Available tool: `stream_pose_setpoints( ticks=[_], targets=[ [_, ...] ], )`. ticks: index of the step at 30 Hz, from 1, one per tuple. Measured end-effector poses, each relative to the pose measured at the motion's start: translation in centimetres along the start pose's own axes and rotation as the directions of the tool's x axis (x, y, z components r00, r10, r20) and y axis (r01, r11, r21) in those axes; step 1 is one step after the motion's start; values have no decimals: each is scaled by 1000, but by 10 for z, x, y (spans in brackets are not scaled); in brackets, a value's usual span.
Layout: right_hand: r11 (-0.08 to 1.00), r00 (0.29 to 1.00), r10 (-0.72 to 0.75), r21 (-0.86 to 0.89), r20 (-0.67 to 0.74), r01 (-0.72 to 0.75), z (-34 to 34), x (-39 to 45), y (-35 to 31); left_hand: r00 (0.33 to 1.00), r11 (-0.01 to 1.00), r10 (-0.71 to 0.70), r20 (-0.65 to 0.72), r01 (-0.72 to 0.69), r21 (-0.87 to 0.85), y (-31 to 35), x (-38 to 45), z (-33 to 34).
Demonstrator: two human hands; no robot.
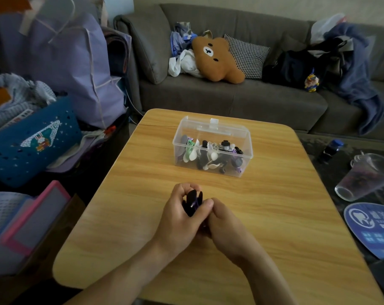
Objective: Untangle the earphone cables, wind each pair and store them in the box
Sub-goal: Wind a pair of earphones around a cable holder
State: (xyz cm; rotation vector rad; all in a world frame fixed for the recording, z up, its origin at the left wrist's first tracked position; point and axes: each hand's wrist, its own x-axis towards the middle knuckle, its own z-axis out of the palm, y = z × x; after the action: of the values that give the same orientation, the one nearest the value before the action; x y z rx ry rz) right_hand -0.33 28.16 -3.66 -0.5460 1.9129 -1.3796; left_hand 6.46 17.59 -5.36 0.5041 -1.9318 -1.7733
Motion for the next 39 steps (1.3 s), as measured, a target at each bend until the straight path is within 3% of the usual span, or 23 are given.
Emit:
stream_pose_setpoints(
  ticks=[2,4,7,11,16,22,30,39],
  targets=[
    [996,1000,6,87,29,-9,-4,-1,-5,989,980,149,-21,-145,137,-3,0,0],
    [993,999,1,116,-44,4,-5,-2,-5,930,881,367,-21,-341,327,-4,4,-1],
    [990,951,-121,-108,-285,93,-5,3,3,847,727,531,17,-465,505,-3,13,-5],
    [887,812,-380,-424,-443,184,-5,3,4,889,746,431,152,-446,494,-3,16,-8],
    [700,703,-585,-689,-404,188,16,4,14,922,819,318,221,-384,425,-3,16,-10],
    [664,566,-690,-706,-452,246,30,7,14,919,799,371,136,-390,458,-4,10,-9],
    [677,532,-719,-622,-447,392,43,6,17,935,857,354,-4,-322,402,-1,9,-9],
    [641,483,-764,-586,-428,496,21,7,16,941,868,306,146,-338,364,4,15,-17]
  ],
)
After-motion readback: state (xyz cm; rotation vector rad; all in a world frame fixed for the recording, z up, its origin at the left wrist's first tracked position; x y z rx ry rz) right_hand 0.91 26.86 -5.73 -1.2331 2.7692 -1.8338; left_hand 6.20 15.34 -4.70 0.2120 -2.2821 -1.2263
